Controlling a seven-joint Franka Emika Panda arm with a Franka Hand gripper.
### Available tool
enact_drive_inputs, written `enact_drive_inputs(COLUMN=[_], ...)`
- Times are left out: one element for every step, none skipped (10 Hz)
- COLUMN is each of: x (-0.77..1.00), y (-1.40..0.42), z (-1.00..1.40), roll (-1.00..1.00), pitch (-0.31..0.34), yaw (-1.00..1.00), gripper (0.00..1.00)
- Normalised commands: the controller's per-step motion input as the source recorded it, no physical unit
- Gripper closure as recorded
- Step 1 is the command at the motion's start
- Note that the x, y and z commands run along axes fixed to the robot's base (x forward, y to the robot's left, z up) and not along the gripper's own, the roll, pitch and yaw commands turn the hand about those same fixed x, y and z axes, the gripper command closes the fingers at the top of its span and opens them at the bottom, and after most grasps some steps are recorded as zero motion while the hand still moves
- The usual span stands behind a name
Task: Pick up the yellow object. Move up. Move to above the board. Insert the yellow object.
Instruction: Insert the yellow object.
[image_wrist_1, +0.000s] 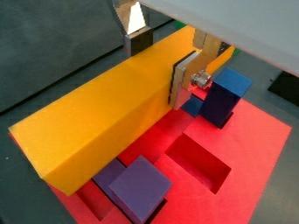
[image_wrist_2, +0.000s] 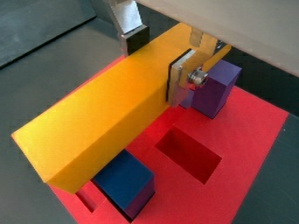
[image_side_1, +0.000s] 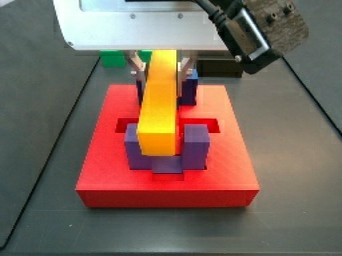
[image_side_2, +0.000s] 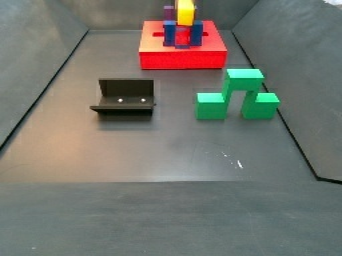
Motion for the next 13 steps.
enact_drive_inputs(x=[0.15, 0.11, 0.03, 0.03, 0.07, 0.13, 0.19, 0.26, 0.24, 0.19, 0.19, 0.15, 0.0], y=[0.0, 0.0, 0.0, 0.01, 0.1, 0.09, 0.05, 0.03, 0.01, 0.0, 0.0, 0.0, 0.0], z=[-0.26, -0.24, -0.24, -0.19, -0.07, 0.0, 0.0, 0.03, 0.0, -0.03, -0.06, -0.06, -0.07], roll=[0.19, 0.21, 0.23, 0.23, 0.17, 0.12, 0.11, 0.16, 0.21, 0.24, 0.32, 0.35, 0.32], pitch=[0.004, 0.01, 0.017, 0.023, 0.059, 0.09, 0.117, 0.156, 0.157, 0.117, 0.12, 0.126, 0.106], yaw=[0.0, 0.0, 0.0, 0.0, 0.0, 0.0, 0.05, 0.13, 0.14, 0.12, 0.11, 0.09, 0.0], gripper=[1.0, 1.0, 1.0, 1.0, 1.0, 1.0, 1.0, 1.0, 1.0, 1.0, 1.0, 1.0, 1.0])
